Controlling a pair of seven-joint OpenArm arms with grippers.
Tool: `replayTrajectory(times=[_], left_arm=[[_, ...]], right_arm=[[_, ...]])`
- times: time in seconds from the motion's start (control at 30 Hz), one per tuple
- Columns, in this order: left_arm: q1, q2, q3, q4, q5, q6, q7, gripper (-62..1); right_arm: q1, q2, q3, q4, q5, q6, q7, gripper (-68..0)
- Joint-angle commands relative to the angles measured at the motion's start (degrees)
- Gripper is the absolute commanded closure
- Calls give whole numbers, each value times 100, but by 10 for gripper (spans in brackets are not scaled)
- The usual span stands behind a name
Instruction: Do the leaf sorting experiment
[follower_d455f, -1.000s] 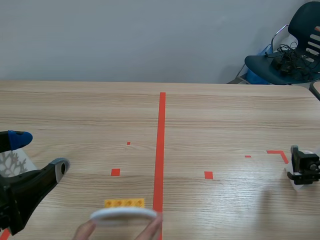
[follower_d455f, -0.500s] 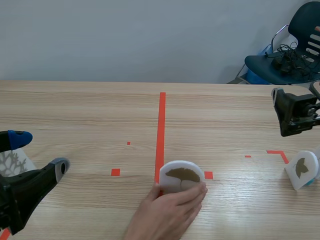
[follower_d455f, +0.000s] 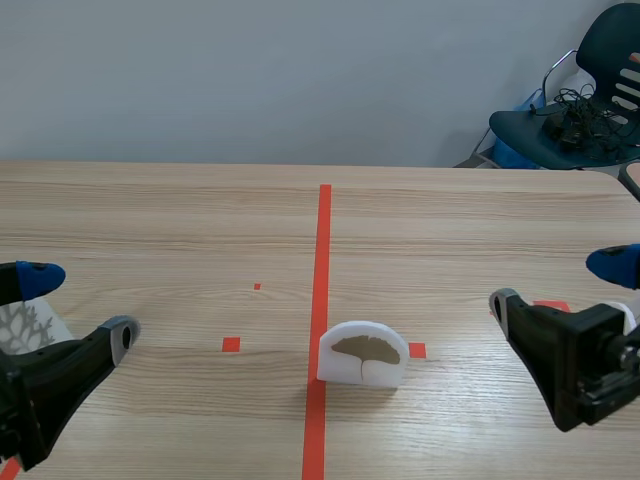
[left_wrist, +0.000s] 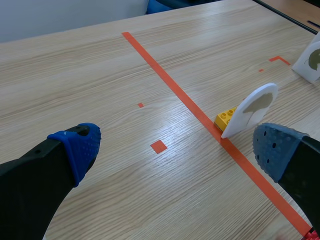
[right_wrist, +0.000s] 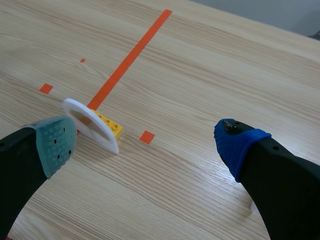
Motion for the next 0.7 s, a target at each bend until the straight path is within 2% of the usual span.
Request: replayTrajectory(times=[0.0,0.53,0.63,0.67], left_arm=[[-13,-2,-46,136,-76,-18,-79,-623],[-15,-2,-46,136,-76,-18,-83,-623],[-13,-4,-46,136,-76,-18,-81,-623],[-13,-4,-46,136,-76,-18,-79,-623]], right_arm=[[103,98,179,52,57,-35,52,-565],[107,98,199,52,11,28,-15,-568],[107,101,199,52,13,28,-31,-678],[107,101,199,52,13,28,-35,-679]])
